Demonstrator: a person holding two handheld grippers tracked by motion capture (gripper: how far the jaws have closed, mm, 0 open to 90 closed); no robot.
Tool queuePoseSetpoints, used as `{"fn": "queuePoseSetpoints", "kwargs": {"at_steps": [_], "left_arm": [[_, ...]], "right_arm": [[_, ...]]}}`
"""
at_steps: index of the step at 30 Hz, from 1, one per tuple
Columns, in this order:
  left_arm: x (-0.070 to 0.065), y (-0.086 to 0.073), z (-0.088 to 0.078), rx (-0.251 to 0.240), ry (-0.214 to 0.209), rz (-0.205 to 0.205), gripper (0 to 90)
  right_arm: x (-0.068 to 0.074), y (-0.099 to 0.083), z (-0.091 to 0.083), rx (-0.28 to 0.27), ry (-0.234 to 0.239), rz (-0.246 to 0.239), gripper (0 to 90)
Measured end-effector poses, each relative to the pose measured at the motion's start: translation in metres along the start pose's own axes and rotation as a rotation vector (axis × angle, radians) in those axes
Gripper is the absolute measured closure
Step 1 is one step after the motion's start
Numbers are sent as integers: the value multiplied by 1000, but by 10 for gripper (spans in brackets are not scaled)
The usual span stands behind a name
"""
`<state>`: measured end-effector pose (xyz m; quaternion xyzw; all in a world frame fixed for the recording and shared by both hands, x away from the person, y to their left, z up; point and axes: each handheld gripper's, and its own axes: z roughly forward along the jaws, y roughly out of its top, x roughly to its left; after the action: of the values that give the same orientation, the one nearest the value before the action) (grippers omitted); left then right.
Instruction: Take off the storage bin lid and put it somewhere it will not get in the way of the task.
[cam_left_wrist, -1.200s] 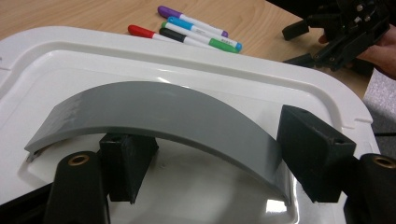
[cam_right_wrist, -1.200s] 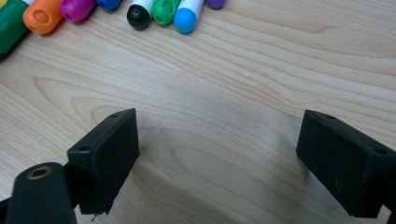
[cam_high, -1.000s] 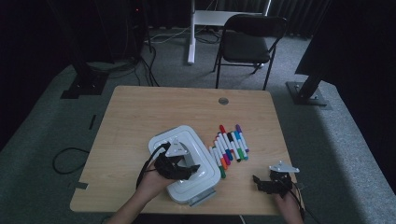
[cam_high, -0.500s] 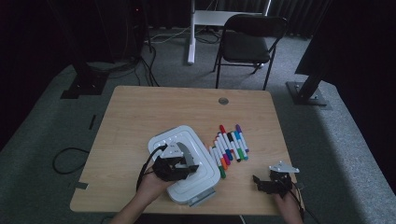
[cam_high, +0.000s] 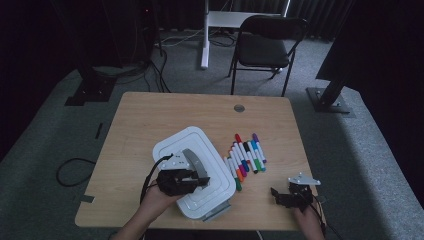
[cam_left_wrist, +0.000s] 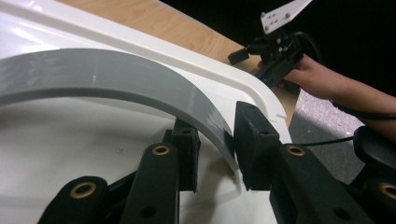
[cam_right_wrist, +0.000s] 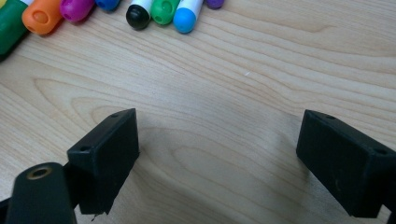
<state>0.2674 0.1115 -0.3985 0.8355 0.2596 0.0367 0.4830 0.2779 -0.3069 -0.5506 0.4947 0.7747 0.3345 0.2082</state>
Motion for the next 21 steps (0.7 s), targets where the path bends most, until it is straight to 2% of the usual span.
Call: {"fn": "queuePoseSetpoints", "kwargs": {"at_steps": [3, 10, 21], "left_arm": [[-2, 3, -7, -14, -5, 8, 722], [-6, 5, -19, -10, -10, 40, 722], [-4, 2, -38, -22, -16, 52, 754]], "right_arm": [[0, 0, 0, 0, 0, 0, 127], [0, 0, 0, 0, 0, 0, 127], [0, 0, 0, 0, 0, 1, 127]]}}
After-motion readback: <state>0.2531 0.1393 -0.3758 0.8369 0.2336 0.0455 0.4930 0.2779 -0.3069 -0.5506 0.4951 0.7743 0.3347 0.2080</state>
